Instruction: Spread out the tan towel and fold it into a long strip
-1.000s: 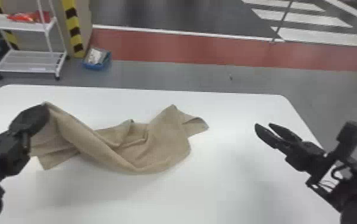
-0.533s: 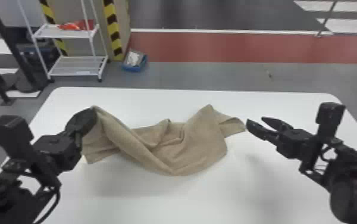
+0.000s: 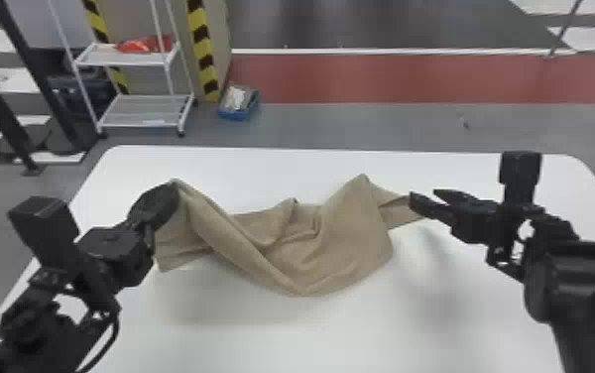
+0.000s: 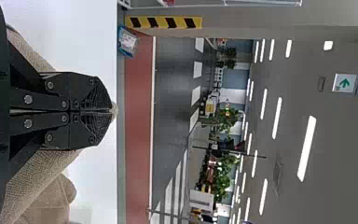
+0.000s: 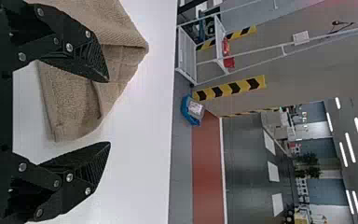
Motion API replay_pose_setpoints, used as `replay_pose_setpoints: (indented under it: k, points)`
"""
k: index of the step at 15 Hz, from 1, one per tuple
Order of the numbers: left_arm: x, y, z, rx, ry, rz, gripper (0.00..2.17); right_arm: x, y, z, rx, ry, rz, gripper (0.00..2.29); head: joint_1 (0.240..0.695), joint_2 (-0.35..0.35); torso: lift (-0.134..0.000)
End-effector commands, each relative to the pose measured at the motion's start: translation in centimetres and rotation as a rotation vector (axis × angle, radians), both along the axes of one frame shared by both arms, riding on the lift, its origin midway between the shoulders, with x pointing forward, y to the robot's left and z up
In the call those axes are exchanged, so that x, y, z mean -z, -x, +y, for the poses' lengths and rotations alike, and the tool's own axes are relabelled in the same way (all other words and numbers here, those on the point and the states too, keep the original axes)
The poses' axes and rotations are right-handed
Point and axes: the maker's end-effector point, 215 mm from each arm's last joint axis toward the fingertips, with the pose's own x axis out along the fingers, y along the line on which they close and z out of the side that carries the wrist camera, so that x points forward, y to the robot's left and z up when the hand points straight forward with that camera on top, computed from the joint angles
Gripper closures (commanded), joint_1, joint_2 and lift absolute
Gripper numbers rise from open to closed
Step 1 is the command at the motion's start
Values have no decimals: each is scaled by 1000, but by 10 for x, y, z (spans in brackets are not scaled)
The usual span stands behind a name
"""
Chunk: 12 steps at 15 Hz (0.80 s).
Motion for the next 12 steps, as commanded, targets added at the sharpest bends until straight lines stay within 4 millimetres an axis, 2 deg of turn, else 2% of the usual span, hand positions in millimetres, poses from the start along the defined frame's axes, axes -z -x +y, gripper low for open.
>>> replay_pose_setpoints:
  k: [1,4,12]
  points:
    - [-2,0,2,-3,-1,-5,1713,18,8,-9,11,-3,74,529,695,25,-124]
    - [-2,0,-5,8,6,-8,1713,38,12,-17,19,0,147,529,695,17,-124]
    - [0,7,2,-1,6,-13,1713,45,3,-16,19,1,170,532,695,7,-124]
